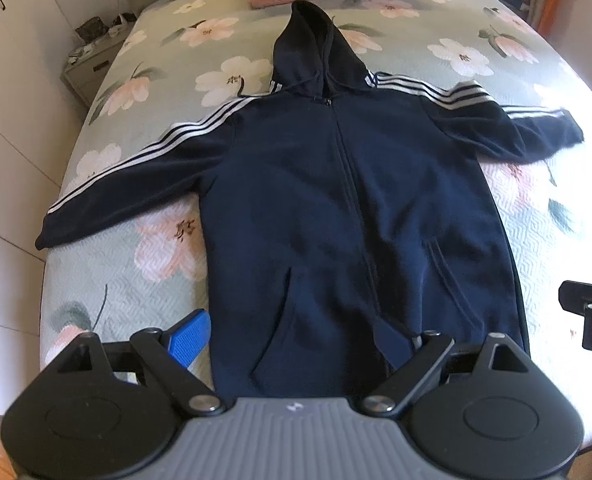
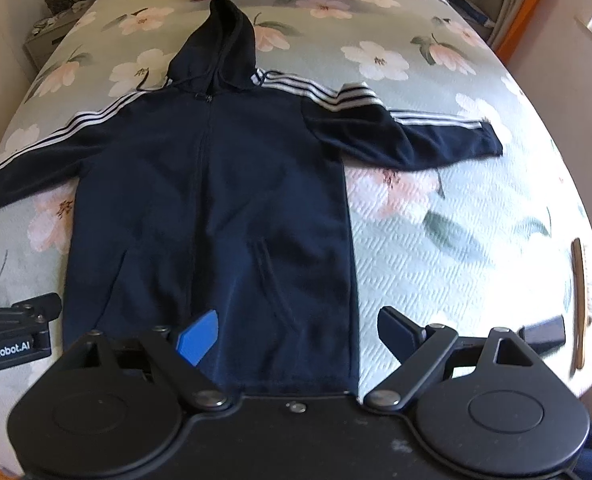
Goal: Fold large clothes
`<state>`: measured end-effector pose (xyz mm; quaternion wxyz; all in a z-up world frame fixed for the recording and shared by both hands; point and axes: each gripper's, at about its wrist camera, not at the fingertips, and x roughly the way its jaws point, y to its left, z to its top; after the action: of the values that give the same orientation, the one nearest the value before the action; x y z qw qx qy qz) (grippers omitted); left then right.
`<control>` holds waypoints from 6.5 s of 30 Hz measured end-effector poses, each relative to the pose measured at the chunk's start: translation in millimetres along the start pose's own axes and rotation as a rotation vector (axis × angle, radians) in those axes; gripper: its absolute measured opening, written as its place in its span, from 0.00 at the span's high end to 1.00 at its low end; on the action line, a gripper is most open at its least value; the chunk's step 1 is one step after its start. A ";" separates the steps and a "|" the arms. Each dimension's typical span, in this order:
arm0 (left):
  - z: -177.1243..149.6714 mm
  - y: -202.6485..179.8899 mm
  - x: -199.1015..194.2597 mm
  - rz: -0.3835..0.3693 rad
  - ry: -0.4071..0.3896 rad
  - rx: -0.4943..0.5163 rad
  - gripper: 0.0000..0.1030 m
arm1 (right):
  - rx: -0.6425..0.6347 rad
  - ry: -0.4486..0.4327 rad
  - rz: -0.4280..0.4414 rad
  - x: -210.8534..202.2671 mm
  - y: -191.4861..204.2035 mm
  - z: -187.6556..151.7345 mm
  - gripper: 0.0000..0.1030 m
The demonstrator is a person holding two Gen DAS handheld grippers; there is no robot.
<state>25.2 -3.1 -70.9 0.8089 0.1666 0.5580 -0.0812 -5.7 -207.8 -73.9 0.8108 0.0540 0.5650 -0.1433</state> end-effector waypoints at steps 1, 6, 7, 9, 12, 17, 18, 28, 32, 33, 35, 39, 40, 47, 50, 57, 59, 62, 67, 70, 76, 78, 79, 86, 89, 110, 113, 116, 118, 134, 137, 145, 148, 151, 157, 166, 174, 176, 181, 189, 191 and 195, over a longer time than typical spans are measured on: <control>5.0 -6.6 4.8 0.003 -0.007 -0.012 0.13 | -0.002 -0.007 0.004 7.8 -6.4 5.0 0.00; 35.9 -41.3 27.5 -0.010 -0.029 -0.057 0.18 | -0.028 -0.026 0.024 40.2 -37.3 35.3 0.00; 43.3 -49.4 30.6 -0.024 -0.038 -0.063 0.18 | -0.032 -0.036 0.024 45.4 -45.1 43.0 0.00; 59.3 -67.9 36.8 -0.042 -0.064 -0.063 0.18 | -0.030 -0.058 0.023 56.1 -62.3 59.4 0.00; 88.0 -99.8 46.7 -0.081 -0.093 -0.067 0.18 | -0.022 -0.099 0.022 73.8 -92.5 84.4 0.00; 129.8 -147.8 77.6 -0.111 -0.140 -0.071 0.18 | 0.052 -0.222 0.030 115.1 -162.9 119.1 0.00; 137.1 -155.8 83.9 -0.121 -0.151 -0.075 0.18 | 0.082 -0.268 0.030 126.1 -182.9 124.5 0.00; 189.6 -234.4 141.1 -0.156 -0.252 -0.074 0.18 | 0.123 -0.427 0.059 238.3 -324.4 167.8 0.00; 196.9 -251.3 161.9 -0.174 -0.246 -0.090 0.18 | 0.166 -0.388 0.087 282.5 -366.1 184.0 0.01; 197.4 -254.6 165.1 -0.176 -0.245 -0.089 0.18 | 0.181 -0.382 0.073 292.4 -375.8 187.7 0.01; 197.1 -260.9 173.4 -0.178 -0.240 -0.077 0.18 | 0.202 -0.372 0.043 311.9 -394.5 193.1 0.03; 193.9 -271.7 184.3 -0.172 -0.218 -0.044 0.18 | 0.314 -0.335 0.042 349.9 -439.0 207.0 0.06; 193.8 -274.0 186.4 -0.172 -0.211 -0.037 0.18 | 0.350 -0.326 0.039 358.1 -449.1 209.8 0.06; 188.5 -286.7 203.6 -0.159 -0.182 0.025 0.18 | 0.554 -0.259 0.033 400.6 -495.6 213.1 0.05; 188.9 -287.8 208.9 -0.144 -0.182 0.039 0.18 | 0.626 -0.228 0.090 417.7 -503.4 212.6 0.05; 182.4 -278.9 214.9 -0.111 -0.174 0.027 0.18 | 0.602 -0.281 0.084 422.2 -479.0 217.3 0.71; 178.8 -273.2 215.0 -0.103 -0.170 0.018 0.18 | 0.572 -0.304 0.087 414.0 -470.2 219.0 0.79; 173.5 -262.3 210.4 -0.086 -0.174 0.008 0.18 | 0.524 -0.392 0.035 381.7 -462.1 218.4 0.81; 162.4 -233.5 198.3 -0.060 -0.185 -0.041 0.18 | 0.503 -0.539 -0.162 317.3 -470.6 212.3 0.82; 153.1 -214.5 193.4 -0.053 -0.184 -0.084 0.18 | 0.460 -0.571 -0.194 290.8 -453.1 212.4 0.82; 136.7 -168.1 181.7 -0.041 -0.211 -0.129 0.18 | 0.242 -0.647 -0.082 229.3 -343.7 222.0 0.81; 132.5 -145.7 177.7 -0.032 -0.234 -0.139 0.18 | 0.172 -0.668 -0.025 208.5 -290.1 222.3 0.81; 131.2 -133.9 175.8 -0.028 -0.244 -0.143 0.18 | 0.147 -0.673 0.003 199.8 -266.5 221.4 0.81; 127.1 -24.5 163.3 -0.034 -0.300 -0.192 0.18 | -0.032 -0.694 0.186 156.3 -67.3 212.2 0.81; 125.8 27.0 158.9 -0.009 -0.318 -0.206 0.18 | -0.063 -0.688 0.273 147.4 24.0 212.4 0.81; 140.1 141.7 284.0 -0.263 -0.268 -0.353 0.25 | -0.077 -0.331 0.070 238.8 52.2 149.6 0.32; 151.8 142.3 303.0 -0.338 -0.260 -0.393 0.26 | -0.044 -0.327 0.042 244.7 36.8 143.4 0.32; 164.5 135.4 323.8 -0.372 -0.212 -0.390 0.29 | -0.025 -0.315 0.032 251.0 30.7 141.3 0.32; 171.9 127.4 337.3 -0.361 -0.161 -0.377 0.62 | -0.017 -0.304 0.036 257.1 32.4 142.0 0.32; 164.6 165.2 328.2 -0.137 -0.178 -0.269 0.78 | 0.011 -0.249 0.005 277.5 31.3 163.9 0.33; 146.5 168.0 316.6 -0.134 -0.255 -0.302 0.75 | 0.037 -0.242 0.044 281.7 29.1 168.3 0.40; 167.6 134.9 290.1 -0.231 -0.418 -0.228 0.74 | -0.002 -0.238 0.088 314.7 50.2 203.7 0.54; 175.2 113.1 334.2 -0.267 -0.299 -0.185 0.75 | 0.002 -0.156 0.093 337.4 52.5 196.2 0.53; 161.6 115.0 350.3 -0.259 -0.288 -0.185 0.82 | -0.064 -0.175 0.076 329.1 52.8 177.0 0.53; 135.4 144.6 325.9 -0.210 -0.275 -0.224 0.92 | -0.089 -0.151 0.032 311.0 33.9 138.4 0.49; 74.9 203.2 277.9 -0.136 -0.290 -0.347 0.66 | -0.107 -0.040 0.022 283.4 50.5 86.2 0.48; 28.1 308.9 270.9 0.030 -0.262 -0.658 0.42 | -0.235 -0.045 0.067 256.2 97.7 54.6 0.34; 22.0 347.2 276.0 0.092 -0.271 -0.768 0.40 | -0.254 -0.047 0.076 254.6 109.2 54.2 0.34; 17.1 429.9 305.1 0.118 -0.251 -1.037 0.39 | -0.283 -0.049 0.074 257.7 124.9 61.0 0.33; 28.6 491.0 357.2 0.140 -0.198 -1.218 0.38 | -0.285 -0.023 0.070 259.3 121.7 60.7 0.32; 32.0 492.6 359.6 0.151 -0.217 -1.215 0.34 | -0.283 -0.023 0.070 261.6 121.1 62.5 0.32; 48.2 484.3 358.8 0.240 -0.216 -1.061 0.90 | -0.276 -0.023 0.071 264.5 120.3 66.6 0.31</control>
<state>351.7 450.2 -302.4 0.8381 -0.2105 0.4133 0.2872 174.3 -155.1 -305.5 0.8214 -0.0398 0.5679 -0.0361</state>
